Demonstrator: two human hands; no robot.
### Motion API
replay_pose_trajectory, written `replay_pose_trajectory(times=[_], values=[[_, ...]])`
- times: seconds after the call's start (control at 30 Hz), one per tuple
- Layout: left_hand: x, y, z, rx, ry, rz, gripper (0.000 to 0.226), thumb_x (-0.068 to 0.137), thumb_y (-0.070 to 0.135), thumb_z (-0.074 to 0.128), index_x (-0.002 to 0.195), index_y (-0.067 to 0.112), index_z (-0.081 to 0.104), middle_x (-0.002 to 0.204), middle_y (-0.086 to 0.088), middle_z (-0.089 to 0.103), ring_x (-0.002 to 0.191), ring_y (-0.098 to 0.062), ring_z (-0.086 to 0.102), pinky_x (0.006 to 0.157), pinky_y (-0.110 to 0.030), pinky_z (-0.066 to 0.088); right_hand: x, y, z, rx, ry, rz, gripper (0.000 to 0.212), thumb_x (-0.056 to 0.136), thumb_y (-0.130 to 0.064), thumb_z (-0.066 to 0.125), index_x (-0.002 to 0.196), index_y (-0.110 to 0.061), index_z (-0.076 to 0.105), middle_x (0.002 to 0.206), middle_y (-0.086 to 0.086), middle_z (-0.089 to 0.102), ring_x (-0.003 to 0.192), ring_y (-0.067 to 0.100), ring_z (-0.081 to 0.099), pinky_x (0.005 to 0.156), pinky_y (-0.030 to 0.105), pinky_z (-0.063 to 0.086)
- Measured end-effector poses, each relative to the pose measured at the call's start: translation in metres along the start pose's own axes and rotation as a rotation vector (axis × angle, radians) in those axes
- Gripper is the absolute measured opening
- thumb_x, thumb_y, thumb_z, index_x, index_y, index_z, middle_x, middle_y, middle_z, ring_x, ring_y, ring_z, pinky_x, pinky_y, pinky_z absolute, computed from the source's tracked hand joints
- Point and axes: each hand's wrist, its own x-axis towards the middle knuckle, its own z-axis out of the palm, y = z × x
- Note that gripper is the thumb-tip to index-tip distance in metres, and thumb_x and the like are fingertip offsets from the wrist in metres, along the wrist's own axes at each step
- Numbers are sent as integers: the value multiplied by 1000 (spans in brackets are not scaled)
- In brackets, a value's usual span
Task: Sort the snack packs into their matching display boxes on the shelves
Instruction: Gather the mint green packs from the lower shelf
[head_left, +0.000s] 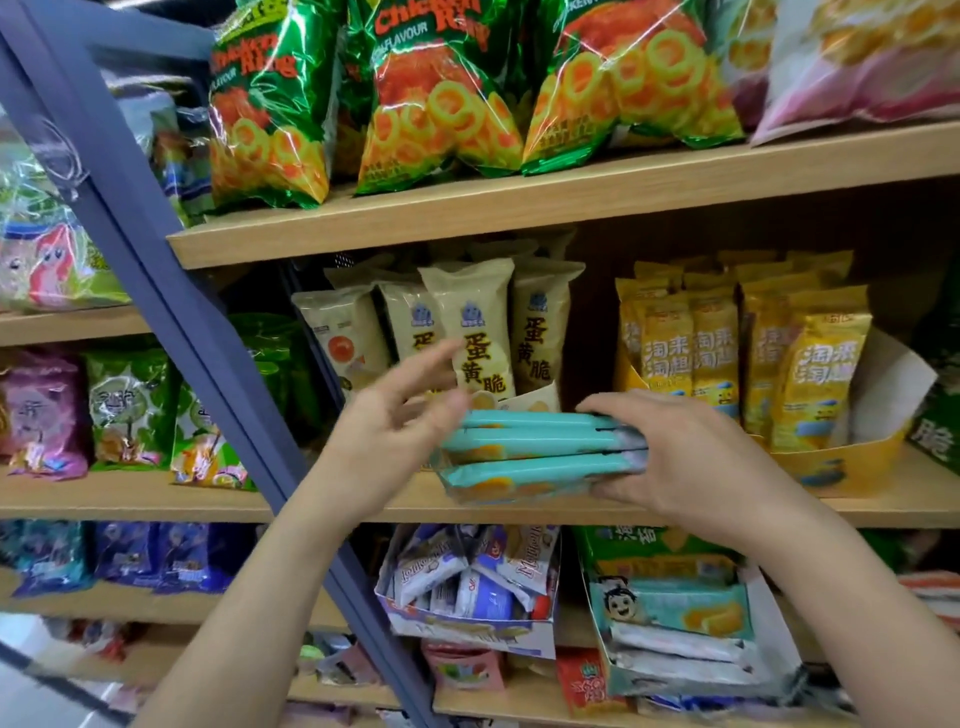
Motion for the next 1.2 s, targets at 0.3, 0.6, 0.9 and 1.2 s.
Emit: replay_pose_trajectory(times=[0.3, 0.6, 0.9, 1.2], values=[[-26, -4, 64, 883, -247, 19, 74, 82, 67, 58, 139, 41, 19, 128, 13, 51, 108, -17, 57, 81, -34, 46, -20, -8, 2, -85, -12, -178, 56, 71, -38, 84, 123, -31, 62, 110, -12, 60, 100, 11, 54, 83, 31, 49], [-58, -79, 141, 920, -563, 11, 70, 88, 59, 55, 146, 34, 24, 129, 4, 51, 115, -21, 54, 80, -35, 46, -146, 82, 61, 291, 15, 355, 43, 85, -39, 71, 120, -53, 50, 122, -36, 50, 117, -11, 48, 99, 16, 41], [-21, -110, 246, 841, -645, -27, 71, 89, 55, 59, 144, 27, 26, 132, -3, 50, 118, -25, 52, 87, -38, 45, -172, 147, 113, 308, -149, 520, 77, 90, -38, 69, 151, -43, 21, 158, -15, 23, 145, 9, 23, 114, 34, 32], [-16, -118, 286, 935, -508, -6, 67, 91, 52, 56, 146, 28, 28, 135, 3, 50, 122, -21, 49, 90, -35, 42, -173, 175, 142, 265, 14, 539, 80, 92, -35, 68, 155, -35, 18, 160, -7, 24, 146, 14, 22, 114, 44, 35]])
